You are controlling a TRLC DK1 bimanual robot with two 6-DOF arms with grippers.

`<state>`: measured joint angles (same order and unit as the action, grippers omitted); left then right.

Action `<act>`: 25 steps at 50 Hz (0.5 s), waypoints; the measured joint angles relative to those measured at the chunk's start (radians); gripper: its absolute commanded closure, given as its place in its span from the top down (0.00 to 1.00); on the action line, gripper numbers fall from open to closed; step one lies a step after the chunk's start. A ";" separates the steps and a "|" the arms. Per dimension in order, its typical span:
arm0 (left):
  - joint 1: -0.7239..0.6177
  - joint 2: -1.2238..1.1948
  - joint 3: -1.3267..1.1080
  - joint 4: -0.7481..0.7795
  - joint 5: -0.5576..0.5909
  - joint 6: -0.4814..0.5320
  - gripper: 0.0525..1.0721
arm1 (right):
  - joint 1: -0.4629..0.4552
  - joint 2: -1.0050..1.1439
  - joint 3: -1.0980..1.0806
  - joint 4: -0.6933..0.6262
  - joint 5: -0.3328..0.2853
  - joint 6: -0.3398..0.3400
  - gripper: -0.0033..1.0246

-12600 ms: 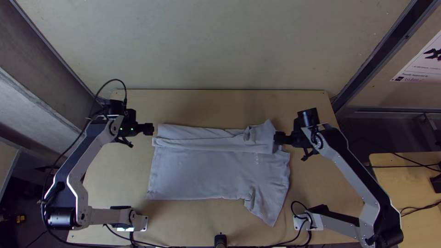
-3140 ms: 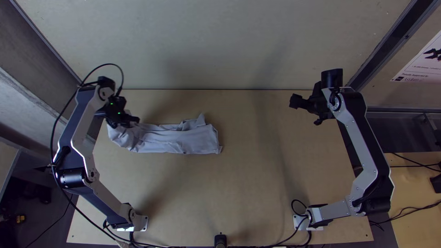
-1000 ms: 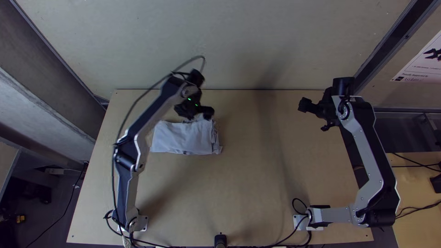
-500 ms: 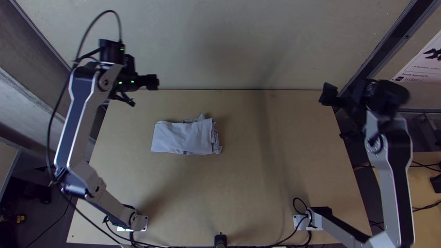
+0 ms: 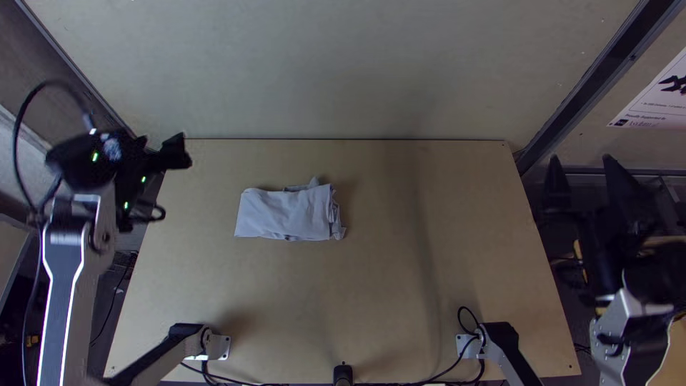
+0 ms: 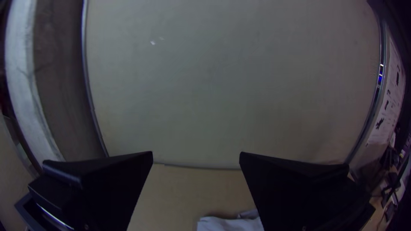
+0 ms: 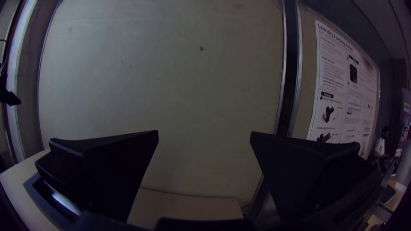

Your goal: Fold the t-shirt

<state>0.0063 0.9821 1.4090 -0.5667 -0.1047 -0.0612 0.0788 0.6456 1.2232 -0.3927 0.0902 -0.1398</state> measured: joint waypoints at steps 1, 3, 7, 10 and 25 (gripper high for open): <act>0.004 -0.032 -0.040 0.040 -0.008 0.007 0.95 | 0.000 -0.014 -0.011 0.006 0.000 -0.003 0.96; 0.012 -0.097 -0.118 0.097 -0.015 0.016 0.95 | 0.000 -0.055 -0.039 0.023 0.000 -0.011 0.96; 0.021 -0.229 -0.272 0.196 -0.020 0.037 0.95 | 0.000 -0.136 -0.098 0.051 0.000 -0.028 0.96; 0.025 -0.325 -0.373 0.241 -0.020 0.053 0.95 | 0.000 -0.203 -0.151 0.074 0.000 -0.042 0.96; 0.028 -0.770 -0.776 0.454 -0.012 0.089 0.95 | 0.000 -0.625 -0.534 0.209 0.000 -0.122 0.96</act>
<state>0.0345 0.2123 0.6331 -0.1127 -0.1169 0.0277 0.0788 0.0204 0.6895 -0.1841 0.0906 -0.2615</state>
